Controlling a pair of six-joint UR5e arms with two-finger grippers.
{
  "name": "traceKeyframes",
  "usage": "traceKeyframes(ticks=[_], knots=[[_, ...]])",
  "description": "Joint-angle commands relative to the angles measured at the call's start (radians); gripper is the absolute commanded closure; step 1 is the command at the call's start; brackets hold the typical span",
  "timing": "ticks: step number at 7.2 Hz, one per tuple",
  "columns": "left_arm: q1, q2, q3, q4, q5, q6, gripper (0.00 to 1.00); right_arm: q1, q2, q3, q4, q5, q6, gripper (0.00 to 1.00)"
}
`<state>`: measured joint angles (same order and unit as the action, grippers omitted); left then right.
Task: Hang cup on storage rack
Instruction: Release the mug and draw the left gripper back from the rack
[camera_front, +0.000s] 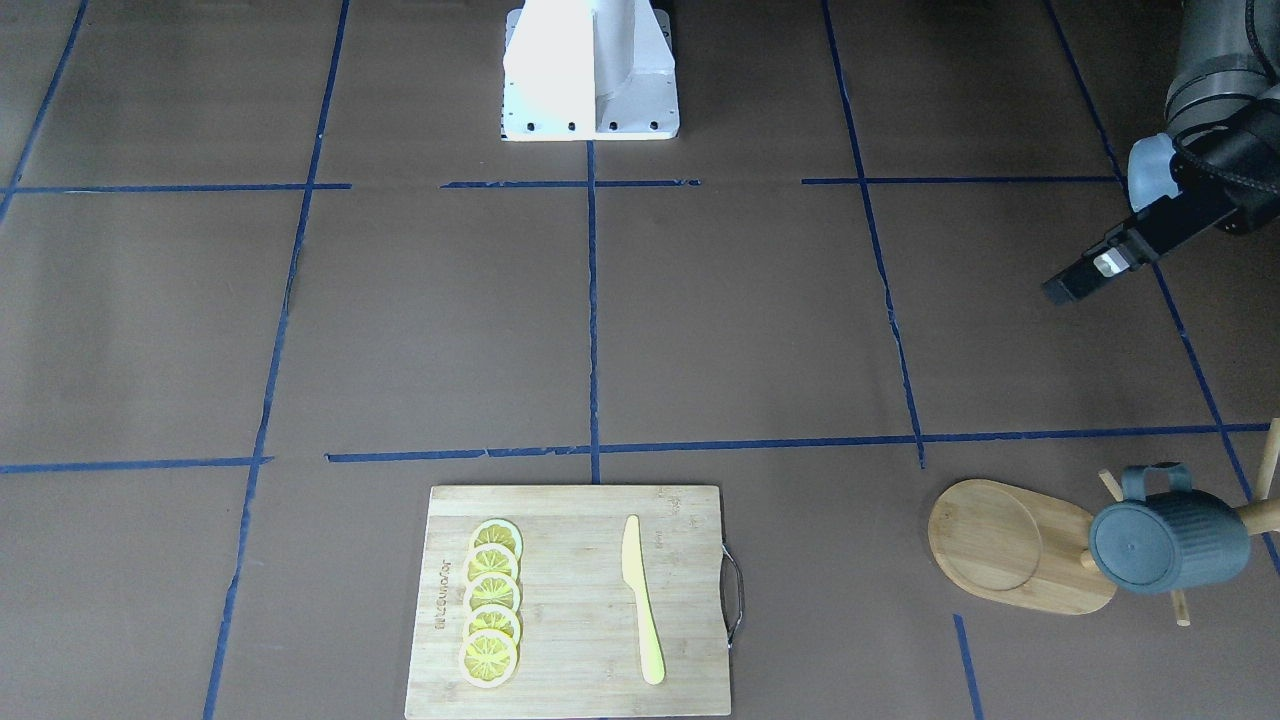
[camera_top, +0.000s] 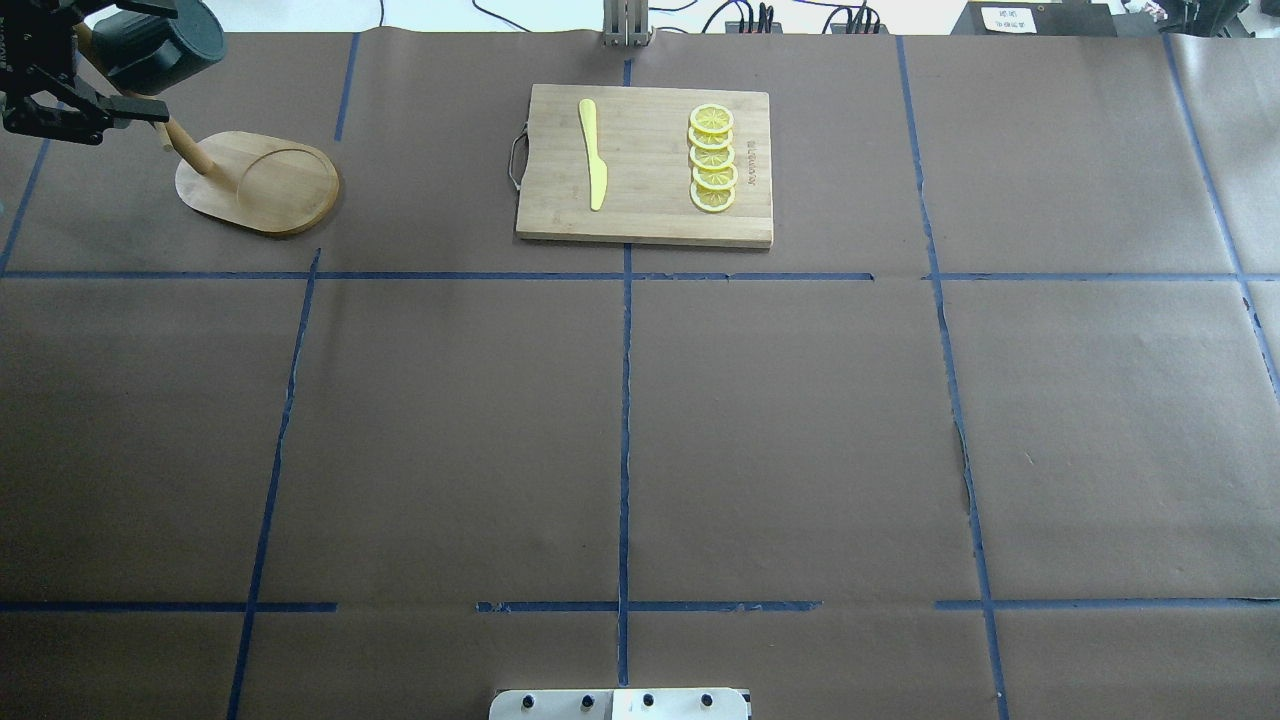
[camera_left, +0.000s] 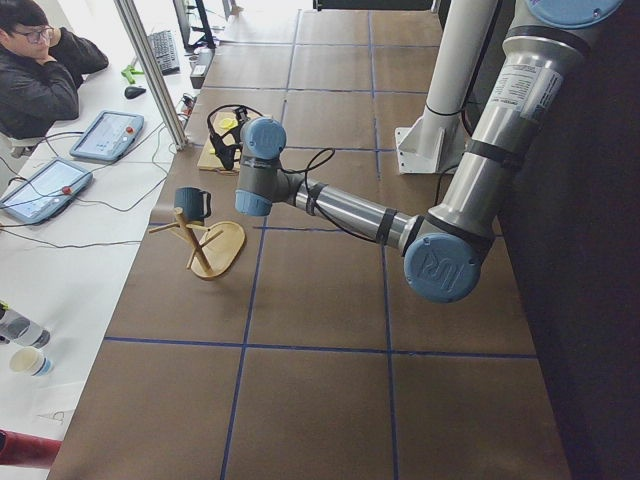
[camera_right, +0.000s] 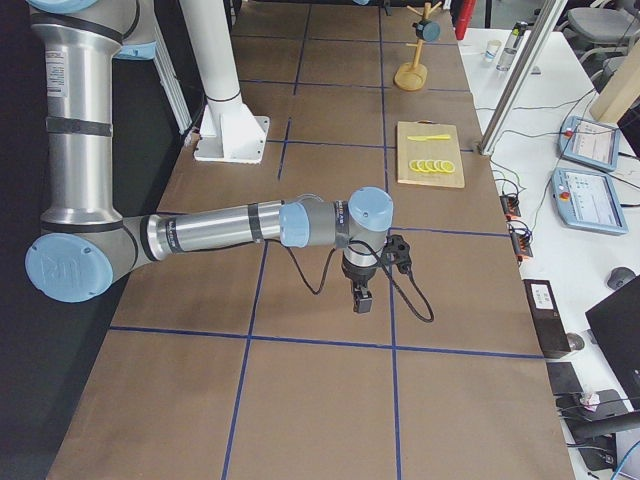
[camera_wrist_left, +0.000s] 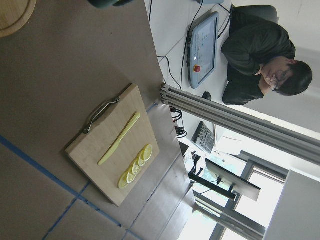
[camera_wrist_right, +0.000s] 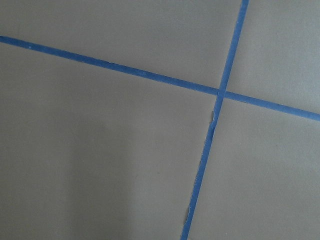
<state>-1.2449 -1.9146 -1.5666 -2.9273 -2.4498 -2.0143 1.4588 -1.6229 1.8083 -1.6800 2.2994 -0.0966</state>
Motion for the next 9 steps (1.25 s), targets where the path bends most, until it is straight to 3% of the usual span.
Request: traceKeyframes(ticks=[1,4,6,7,9], knots=[[-0.011,0.041,-0.036,0.16,-0.011,0.434,0.0,-0.002,0.0,-0.001,0.0,0.002,0.0,0.0],[-0.013,0.156,-0.036,0.297,0.011,0.971,0.0,-0.003,0.0,-0.007,-0.001,0.0,0.0,0.0],[-0.01,0.227,-0.052,0.466,0.177,1.338,0.0,-0.003,0.0,-0.007,0.0,0.002,0.0,0.0],[-0.01,0.249,-0.109,0.626,0.263,1.512,0.0,-0.003,0.0,-0.006,0.0,0.002,0.0,0.0],[-0.019,0.29,-0.339,1.073,0.462,1.838,0.0,-0.003,0.0,-0.006,0.0,0.002,0.0,0.0]])
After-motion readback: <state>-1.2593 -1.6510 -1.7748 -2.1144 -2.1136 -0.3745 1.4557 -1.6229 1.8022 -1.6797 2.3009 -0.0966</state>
